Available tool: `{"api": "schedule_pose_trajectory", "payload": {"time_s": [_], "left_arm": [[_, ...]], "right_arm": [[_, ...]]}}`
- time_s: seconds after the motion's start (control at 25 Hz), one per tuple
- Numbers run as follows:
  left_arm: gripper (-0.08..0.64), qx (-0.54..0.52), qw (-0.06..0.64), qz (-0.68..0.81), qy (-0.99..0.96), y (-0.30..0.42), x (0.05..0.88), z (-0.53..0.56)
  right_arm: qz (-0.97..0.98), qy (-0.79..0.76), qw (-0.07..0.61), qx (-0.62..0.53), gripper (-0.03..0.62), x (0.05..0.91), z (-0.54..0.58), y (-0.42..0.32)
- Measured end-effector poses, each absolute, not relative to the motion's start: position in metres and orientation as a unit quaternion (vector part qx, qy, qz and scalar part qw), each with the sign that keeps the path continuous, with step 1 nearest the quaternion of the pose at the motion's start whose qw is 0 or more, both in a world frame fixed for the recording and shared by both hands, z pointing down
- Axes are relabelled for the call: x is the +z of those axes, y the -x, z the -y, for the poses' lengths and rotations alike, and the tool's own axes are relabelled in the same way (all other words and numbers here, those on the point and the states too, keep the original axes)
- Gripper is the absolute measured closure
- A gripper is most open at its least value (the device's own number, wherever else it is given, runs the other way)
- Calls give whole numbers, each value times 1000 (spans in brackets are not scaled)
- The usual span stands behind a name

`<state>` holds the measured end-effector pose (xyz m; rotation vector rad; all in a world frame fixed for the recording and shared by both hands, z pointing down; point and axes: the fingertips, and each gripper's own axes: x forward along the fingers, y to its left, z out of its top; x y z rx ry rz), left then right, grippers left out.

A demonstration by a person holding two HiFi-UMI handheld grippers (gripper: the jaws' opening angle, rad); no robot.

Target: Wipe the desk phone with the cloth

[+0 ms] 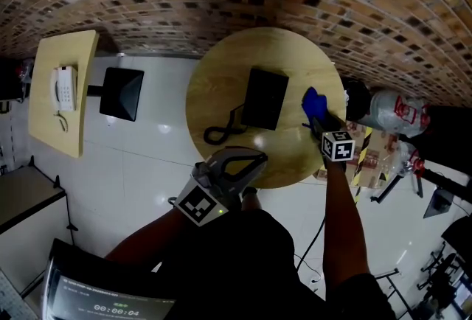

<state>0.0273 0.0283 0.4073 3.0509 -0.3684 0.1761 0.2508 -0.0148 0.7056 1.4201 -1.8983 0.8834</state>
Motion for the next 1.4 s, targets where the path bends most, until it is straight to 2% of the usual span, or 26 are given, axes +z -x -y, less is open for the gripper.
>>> {"api": "schedule_pose_trajectory", "payload": {"time_s": [0.28, 0.44, 0.52, 0.96, 1.16, 1.4], "left_arm": [[551, 57, 39, 127, -989, -21, 413, -23], [551, 59, 38, 129, -989, -20, 414, -23], [551, 58, 37, 132, -989, -20, 415, -23], [560, 52, 36, 152, -986, -7, 406, -21], [560, 43, 35, 165, -985, 2, 404, -19], [560, 46, 31, 174, -983, 15, 405, -15]], "right_arm": [[700, -535, 296, 368, 414, 723, 17, -253], [698, -536, 288, 378, 485, 722, 20, -253], [702, -535, 285, 373, 497, 719, 23, -251], [809, -481, 226, 252, 502, 618, 111, -165], [835, -442, 242, 221, 502, 607, 140, -122], [838, -425, 265, 218, 502, 621, 143, -106]]}}
